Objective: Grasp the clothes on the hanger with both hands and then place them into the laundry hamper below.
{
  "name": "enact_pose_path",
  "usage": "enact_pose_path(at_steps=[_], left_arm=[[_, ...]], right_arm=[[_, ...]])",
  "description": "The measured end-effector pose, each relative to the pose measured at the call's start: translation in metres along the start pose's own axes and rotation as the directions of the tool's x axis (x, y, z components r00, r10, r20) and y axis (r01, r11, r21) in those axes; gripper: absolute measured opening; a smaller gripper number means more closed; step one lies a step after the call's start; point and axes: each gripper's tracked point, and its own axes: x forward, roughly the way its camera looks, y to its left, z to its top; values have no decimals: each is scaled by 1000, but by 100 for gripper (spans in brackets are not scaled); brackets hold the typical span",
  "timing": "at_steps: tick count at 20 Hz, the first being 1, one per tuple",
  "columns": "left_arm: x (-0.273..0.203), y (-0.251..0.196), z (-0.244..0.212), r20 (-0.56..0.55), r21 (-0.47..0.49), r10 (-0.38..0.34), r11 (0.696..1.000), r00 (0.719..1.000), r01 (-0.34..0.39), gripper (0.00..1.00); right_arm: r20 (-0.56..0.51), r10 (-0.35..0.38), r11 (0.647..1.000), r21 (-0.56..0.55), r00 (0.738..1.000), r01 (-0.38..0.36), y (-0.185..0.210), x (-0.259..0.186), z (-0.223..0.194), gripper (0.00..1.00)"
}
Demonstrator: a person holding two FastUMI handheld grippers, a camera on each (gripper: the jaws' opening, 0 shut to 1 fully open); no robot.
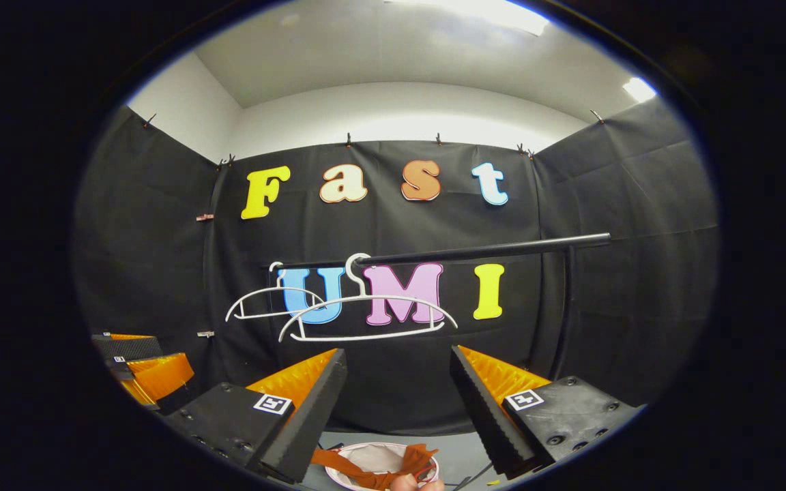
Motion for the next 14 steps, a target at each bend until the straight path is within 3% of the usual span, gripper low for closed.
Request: enact_pose_path(at_steps=[6, 9, 10, 13, 14], left_arm=[[4, 4, 6, 20, 18, 2, 1000, 1000, -2, 95], [6, 2, 7, 29, 23, -6, 1000, 1000, 6, 95], [6, 0, 7, 32, 26, -7, 1000, 999, 6, 95], [7, -3, 12, 52, 39, -3, 999, 999, 1, 95], [7, -2, 12, 58, 44, 2, 999, 998, -5, 95]], right_arm=[[1, 8, 1000, -19, 1000, -8, 3, 2, 0, 100], [1, 8, 1000, -24, 1000, -8, 4, 3, -1, 92], [-2, 8, 1000, -22, 1000, -8, 5, 4, -3, 98], [-8, -7, 1000, -6, 1000, 7, 1, 3, -6, 98], [-7, -14, 1000, -5, 1000, 14, -1, 1, -6, 92]])
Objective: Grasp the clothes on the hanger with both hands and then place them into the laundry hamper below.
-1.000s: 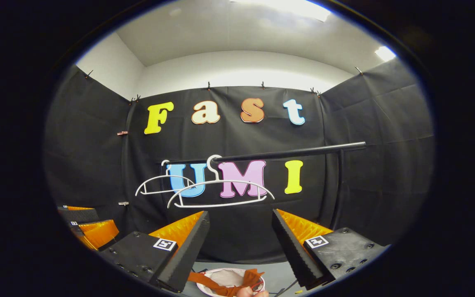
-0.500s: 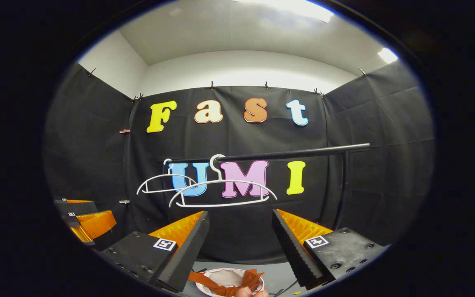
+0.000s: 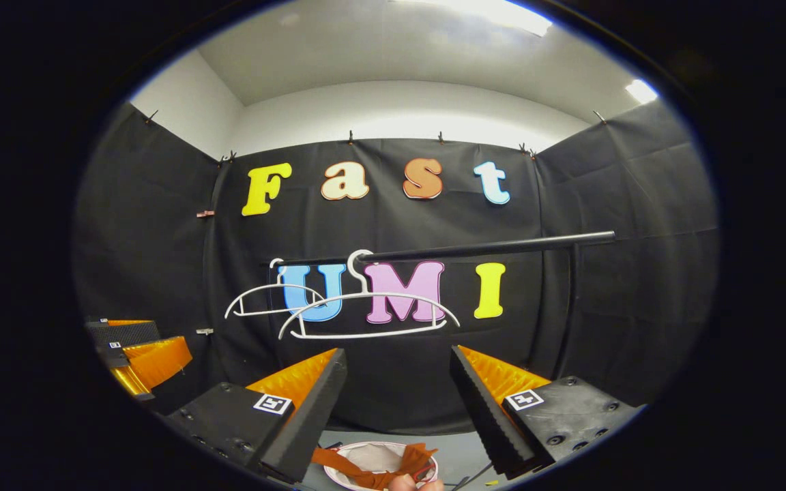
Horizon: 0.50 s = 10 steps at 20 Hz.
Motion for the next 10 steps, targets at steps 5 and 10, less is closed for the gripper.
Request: enact_pose_path(at_steps=[5, 10], left_arm=[[-1, 5, -1, 11, 29, 30, 999, 999, -31, 92], [-1, 5, -6, 2, 36, 28, 999, 1000, -28, 95]], right_arm=[[16, -19, 1000, -10, 1000, 19, -10, -9, 3, 98], [35, -29, 999, -20, 999, 30, -15, -12, 5, 98]])
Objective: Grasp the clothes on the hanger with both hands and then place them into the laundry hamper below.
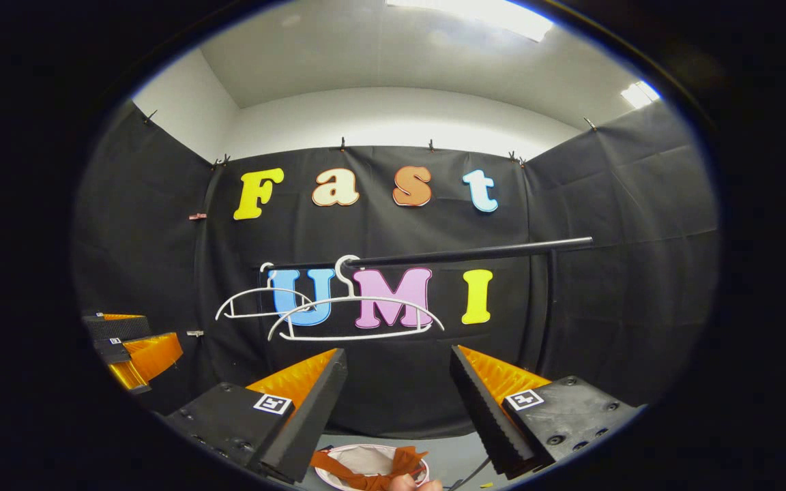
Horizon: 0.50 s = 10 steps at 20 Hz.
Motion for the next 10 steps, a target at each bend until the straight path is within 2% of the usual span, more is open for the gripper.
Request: enact_pose_path(at_steps=[10], left_arm=[[0, 1, -7, -13, 10, -4, 1000, 1000, 4, 95]], right_arm=[[-2, 2, 1000, -2, 1000, -2, 2, -1, -1, 98]])
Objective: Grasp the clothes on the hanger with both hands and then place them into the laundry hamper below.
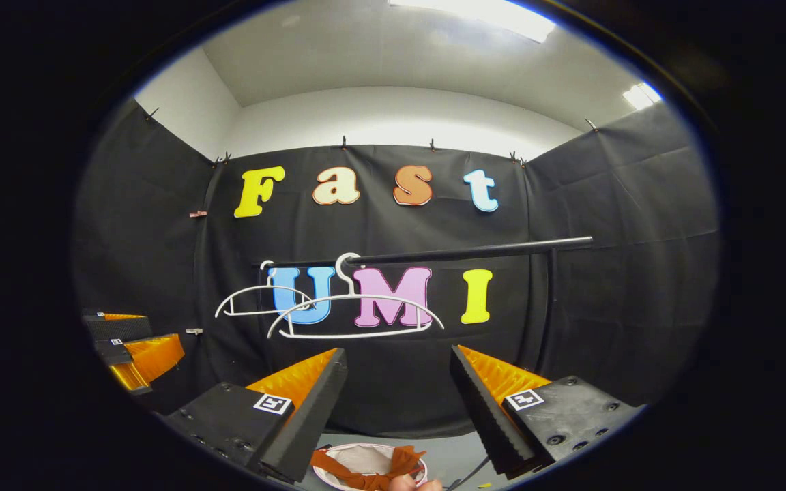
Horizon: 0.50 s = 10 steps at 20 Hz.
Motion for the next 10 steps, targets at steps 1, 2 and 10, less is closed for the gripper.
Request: enact_pose_path(at_steps=[1, 2, 10], left_arm=[[0, 1, -1, -1, 3, 1, 1000, 1000, -1, 95], [-1, 0, -1, -2, 5, 0, 1000, 1000, 0, 95], [-2, -2, -5, -10, 5, -13, 1000, 1000, 13, 95]], right_arm=[[-1, 1, 1000, -1, 1000, -1, 0, 0, 0, 98], [-2, 0, 1000, -2, 1000, 0, 1, -1, -1, 98], [-10, -10, 1000, 1, 1000, 10, -3, -5, -3, 98]])
